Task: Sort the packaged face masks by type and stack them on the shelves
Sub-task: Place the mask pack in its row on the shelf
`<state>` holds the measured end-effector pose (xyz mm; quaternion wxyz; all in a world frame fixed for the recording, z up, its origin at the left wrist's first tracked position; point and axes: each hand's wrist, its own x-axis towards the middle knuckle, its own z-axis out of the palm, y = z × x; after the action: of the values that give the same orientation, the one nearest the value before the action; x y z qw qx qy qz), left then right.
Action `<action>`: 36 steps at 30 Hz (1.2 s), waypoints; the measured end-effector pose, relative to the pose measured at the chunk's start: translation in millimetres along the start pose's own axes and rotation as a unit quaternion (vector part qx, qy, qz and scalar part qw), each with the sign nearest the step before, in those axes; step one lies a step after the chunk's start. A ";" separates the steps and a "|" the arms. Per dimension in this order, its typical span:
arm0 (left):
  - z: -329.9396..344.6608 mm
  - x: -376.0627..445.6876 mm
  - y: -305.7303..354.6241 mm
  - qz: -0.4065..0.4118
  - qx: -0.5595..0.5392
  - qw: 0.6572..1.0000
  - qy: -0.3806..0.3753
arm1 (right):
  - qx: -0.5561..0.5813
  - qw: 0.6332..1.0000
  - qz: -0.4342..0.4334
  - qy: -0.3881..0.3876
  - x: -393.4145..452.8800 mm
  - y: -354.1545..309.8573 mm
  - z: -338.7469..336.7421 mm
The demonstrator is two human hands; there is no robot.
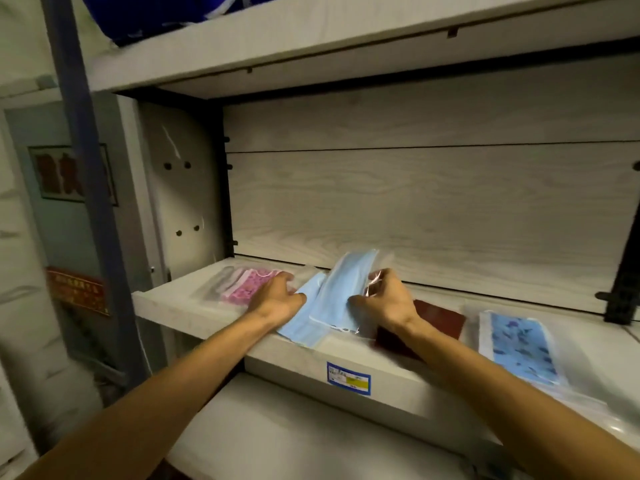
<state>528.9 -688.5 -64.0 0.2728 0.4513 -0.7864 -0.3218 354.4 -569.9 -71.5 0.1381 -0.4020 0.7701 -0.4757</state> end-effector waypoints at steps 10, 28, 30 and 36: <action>13.2 59.5 -28.9 0.135 0.117 0.982 -0.053 | -0.313 0.949 0.004 0.048 37.8 -1.7 34.2; 63.7 -69.0 65.6 0.392 0.158 0.906 0.006 | -0.356 0.912 -0.189 0.075 -99.3 38.1 -107.7; 83.1 -101.6 87.5 0.404 0.141 0.904 0.015 | -0.353 0.907 -0.206 0.102 -133.8 51.9 -142.3; 155.9 -209.8 155.9 0.434 0.093 0.896 0.025 | -0.387 0.869 -0.261 0.164 -252.0 101.3 -239.4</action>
<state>426.6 -402.2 -76.3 0.3620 0.0967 -0.9232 -0.0856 323.4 -209.2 -77.8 -0.2858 -0.5258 0.7710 -0.2176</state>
